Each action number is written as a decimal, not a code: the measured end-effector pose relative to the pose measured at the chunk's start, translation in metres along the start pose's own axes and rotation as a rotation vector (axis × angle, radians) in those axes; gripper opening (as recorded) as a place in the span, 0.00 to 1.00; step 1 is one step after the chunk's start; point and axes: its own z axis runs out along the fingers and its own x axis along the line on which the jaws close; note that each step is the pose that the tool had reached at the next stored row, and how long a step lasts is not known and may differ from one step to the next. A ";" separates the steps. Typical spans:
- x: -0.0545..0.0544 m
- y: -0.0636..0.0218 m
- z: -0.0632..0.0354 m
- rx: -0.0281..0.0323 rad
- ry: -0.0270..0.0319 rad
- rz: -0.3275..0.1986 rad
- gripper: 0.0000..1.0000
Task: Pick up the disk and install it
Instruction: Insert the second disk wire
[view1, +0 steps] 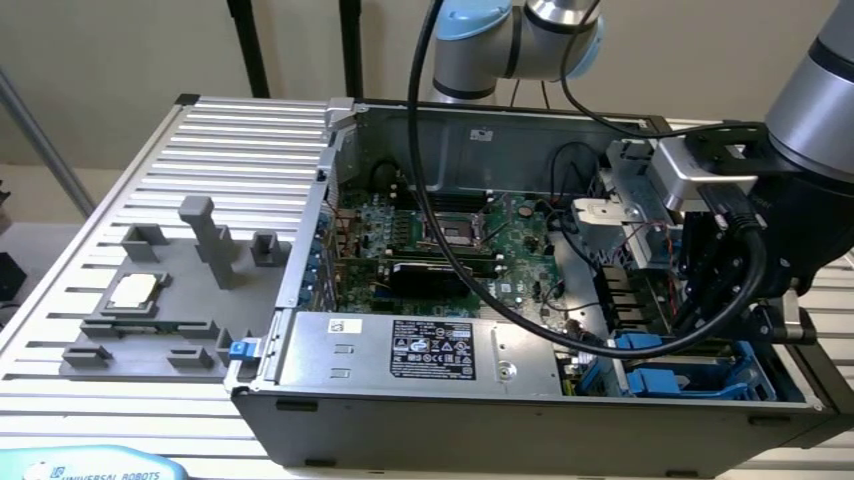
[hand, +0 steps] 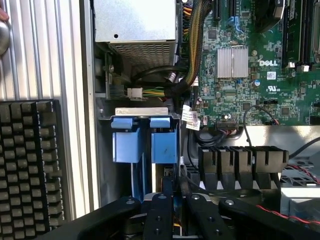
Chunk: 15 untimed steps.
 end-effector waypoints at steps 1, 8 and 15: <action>0.000 0.0000 0.0000 0.0000 -0.0004 0.000 0.16; 0.000 -0.0008 0.0005 -0.0003 -0.0030 0.000 0.16; 0.001 -0.0010 0.0038 0.0000 -0.0050 0.000 0.16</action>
